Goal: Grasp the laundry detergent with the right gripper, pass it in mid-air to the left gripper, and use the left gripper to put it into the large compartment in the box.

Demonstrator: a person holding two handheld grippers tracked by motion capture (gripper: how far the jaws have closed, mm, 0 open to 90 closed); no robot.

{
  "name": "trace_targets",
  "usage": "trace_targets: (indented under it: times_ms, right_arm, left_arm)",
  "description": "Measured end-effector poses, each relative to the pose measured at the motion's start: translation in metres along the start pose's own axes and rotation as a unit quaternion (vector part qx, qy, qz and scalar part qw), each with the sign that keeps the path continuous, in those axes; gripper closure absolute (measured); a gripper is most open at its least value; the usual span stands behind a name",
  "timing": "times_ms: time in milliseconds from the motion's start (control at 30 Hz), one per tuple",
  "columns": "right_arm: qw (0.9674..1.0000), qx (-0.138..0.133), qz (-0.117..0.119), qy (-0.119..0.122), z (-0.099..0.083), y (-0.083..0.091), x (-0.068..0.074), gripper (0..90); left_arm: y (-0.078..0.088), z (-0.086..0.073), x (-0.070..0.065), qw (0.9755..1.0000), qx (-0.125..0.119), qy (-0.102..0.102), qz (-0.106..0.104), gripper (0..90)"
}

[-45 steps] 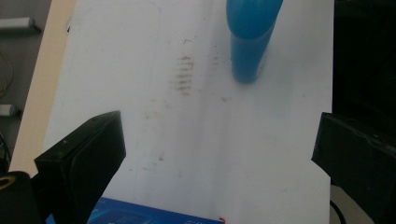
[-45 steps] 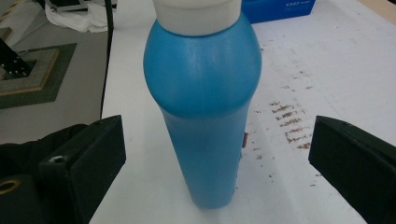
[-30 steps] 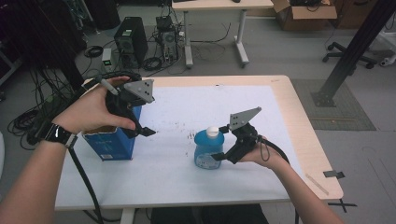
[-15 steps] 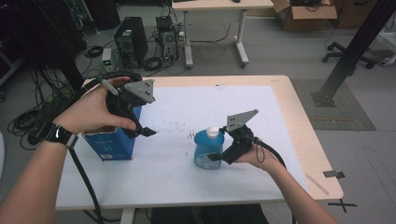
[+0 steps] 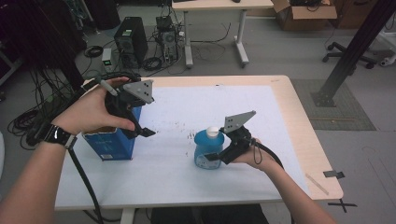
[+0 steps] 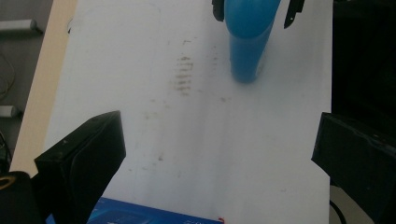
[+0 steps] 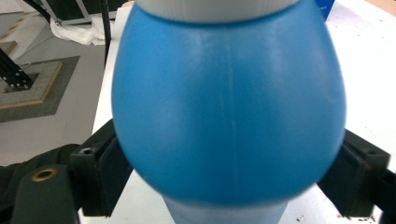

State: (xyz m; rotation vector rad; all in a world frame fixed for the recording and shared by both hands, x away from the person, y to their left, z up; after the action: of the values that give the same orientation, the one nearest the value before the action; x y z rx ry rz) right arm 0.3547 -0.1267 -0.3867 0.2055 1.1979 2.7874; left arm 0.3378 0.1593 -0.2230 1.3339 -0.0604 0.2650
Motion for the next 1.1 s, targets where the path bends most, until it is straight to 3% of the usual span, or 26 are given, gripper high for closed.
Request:
trace_targets:
  times_ms: [1100]
  right_arm:
    - [0.9999,-0.013,-0.004,0.009,-0.0026,0.0014,0.0002,30.3]
  left_arm:
    - [0.0016,0.0013,-0.0007,1.0000,0.003,-0.002,-0.001,3.2]
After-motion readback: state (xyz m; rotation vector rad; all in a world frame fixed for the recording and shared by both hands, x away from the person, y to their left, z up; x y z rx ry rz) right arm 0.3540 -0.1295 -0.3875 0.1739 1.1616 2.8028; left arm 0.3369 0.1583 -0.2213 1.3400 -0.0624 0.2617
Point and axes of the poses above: each handheld gripper's, and its own axes: y roughly backward along the jaws, z roughly out of its top, x roughly to its left, the point moved 2 cm from there along -y, roughly forward along the jaws, and after that the axes turned 15 degrees about x, right-handed, at the moved point
